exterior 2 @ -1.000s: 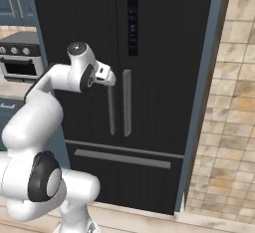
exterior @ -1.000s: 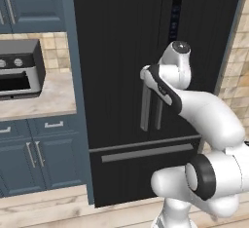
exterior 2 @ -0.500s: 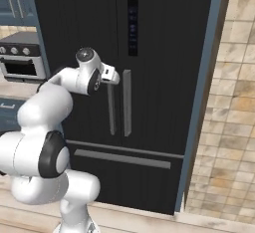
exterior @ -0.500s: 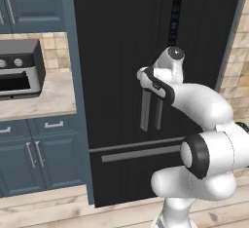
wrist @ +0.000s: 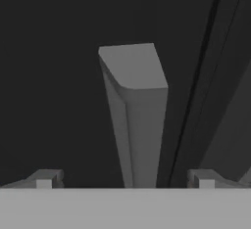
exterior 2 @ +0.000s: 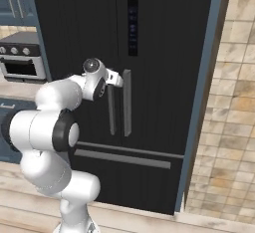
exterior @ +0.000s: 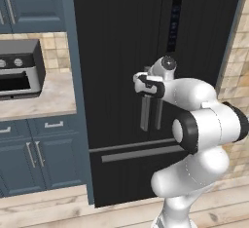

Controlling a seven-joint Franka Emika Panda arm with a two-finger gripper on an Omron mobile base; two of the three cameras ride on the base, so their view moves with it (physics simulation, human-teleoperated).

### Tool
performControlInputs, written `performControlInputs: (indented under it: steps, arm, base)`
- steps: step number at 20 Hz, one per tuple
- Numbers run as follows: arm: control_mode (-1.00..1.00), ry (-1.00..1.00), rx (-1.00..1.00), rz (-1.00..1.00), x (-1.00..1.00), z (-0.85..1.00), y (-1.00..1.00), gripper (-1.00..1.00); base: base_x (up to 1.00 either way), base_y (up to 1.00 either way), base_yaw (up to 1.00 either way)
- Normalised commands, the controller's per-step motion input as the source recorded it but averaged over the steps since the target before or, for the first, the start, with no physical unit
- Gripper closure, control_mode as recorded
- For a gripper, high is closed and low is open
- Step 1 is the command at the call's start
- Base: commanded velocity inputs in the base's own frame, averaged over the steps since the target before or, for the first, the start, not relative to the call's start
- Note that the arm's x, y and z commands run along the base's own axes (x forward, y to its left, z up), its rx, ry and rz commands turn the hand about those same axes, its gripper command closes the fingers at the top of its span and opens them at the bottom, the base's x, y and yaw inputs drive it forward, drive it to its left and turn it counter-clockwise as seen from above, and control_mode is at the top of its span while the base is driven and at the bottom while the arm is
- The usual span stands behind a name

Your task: Retrieve the banana and peach from the fridge and place them into the bowl on the dining table.

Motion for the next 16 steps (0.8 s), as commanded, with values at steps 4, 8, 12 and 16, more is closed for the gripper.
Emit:
performControlInputs:
  steps: [4, 8, 12, 16]
  arm:
    - [-1.0, 0.02, 0.0, 0.0, 0.67, -0.15, 0.0, -1.0]
    - [-1.0, -0.02, 0.0, 0.0, 0.54, -0.3, 0.0, -1.0]
    - [-1.0, -0.1, 0.0, 0.0, 0.42, -0.4, 0.0, -1.0]
    - [-1.0, -0.11, 0.0, 0.0, 0.49, -0.39, 0.0, -1.0]
  base:
    - [0.0, 0.0, 0.0]
    - [0.0, 0.0, 0.0]
    - [0.0, 0.0, 0.0]
    - [0.0, 0.0, 0.0]
